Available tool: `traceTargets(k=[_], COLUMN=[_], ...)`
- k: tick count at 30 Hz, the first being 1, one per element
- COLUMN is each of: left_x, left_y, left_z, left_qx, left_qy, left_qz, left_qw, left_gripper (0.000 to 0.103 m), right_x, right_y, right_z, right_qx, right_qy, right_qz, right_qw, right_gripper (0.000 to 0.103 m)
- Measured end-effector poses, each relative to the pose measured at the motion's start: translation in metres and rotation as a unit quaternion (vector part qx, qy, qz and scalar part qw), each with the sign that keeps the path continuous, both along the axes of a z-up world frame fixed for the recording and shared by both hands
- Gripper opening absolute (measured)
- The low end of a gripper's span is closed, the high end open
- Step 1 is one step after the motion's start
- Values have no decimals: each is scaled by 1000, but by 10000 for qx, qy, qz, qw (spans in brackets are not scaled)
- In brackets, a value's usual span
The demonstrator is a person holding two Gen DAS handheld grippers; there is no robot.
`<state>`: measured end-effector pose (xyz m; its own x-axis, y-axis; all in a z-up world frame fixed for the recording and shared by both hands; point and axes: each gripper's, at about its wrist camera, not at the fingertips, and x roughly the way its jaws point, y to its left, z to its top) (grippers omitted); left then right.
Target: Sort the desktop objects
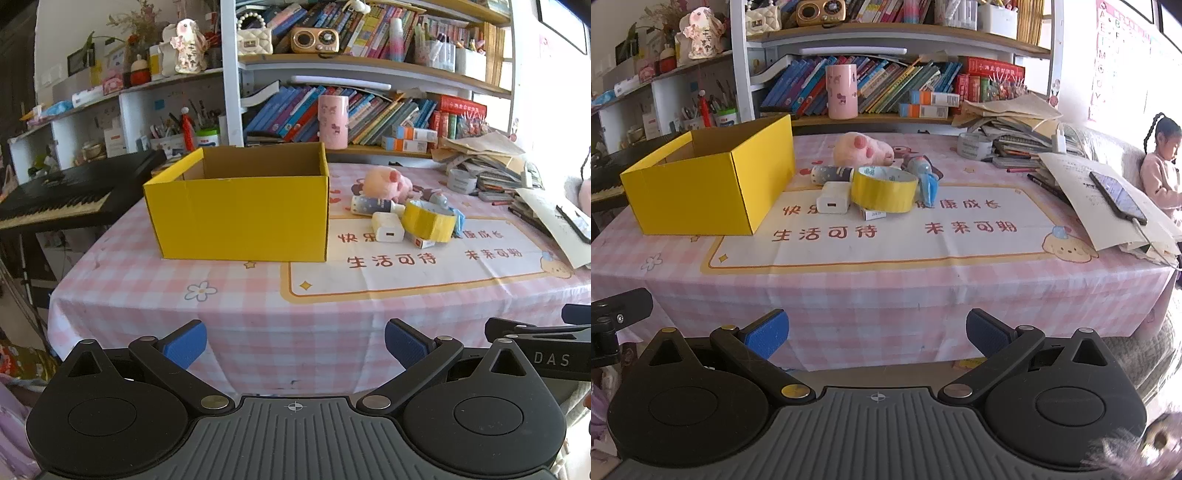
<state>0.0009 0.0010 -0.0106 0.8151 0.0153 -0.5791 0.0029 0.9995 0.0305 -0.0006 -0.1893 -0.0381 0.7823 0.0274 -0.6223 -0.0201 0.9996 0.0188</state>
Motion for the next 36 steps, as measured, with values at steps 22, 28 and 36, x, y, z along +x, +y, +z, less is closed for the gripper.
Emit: traceTargets(k=[22, 28, 36], left_x=[-1, -2, -3], left_y=[-2, -5, -3], left_z=[4, 5, 6], left_qx=[229, 329, 324], left_qy=[-81, -120, -140], left_qz=[19, -27, 37], left_qw=[9997, 9994, 9994], left_gripper=[103, 103, 103], right_x=[0, 0, -1], right_y=[2, -1, -5], right_z=[1, 1, 0], right_qx=[167, 278, 339], right_qy=[-33, -33, -55], right_qz=[184, 84, -20], right_qw=[9997, 9996, 9994], right_gripper=[103, 103, 103])
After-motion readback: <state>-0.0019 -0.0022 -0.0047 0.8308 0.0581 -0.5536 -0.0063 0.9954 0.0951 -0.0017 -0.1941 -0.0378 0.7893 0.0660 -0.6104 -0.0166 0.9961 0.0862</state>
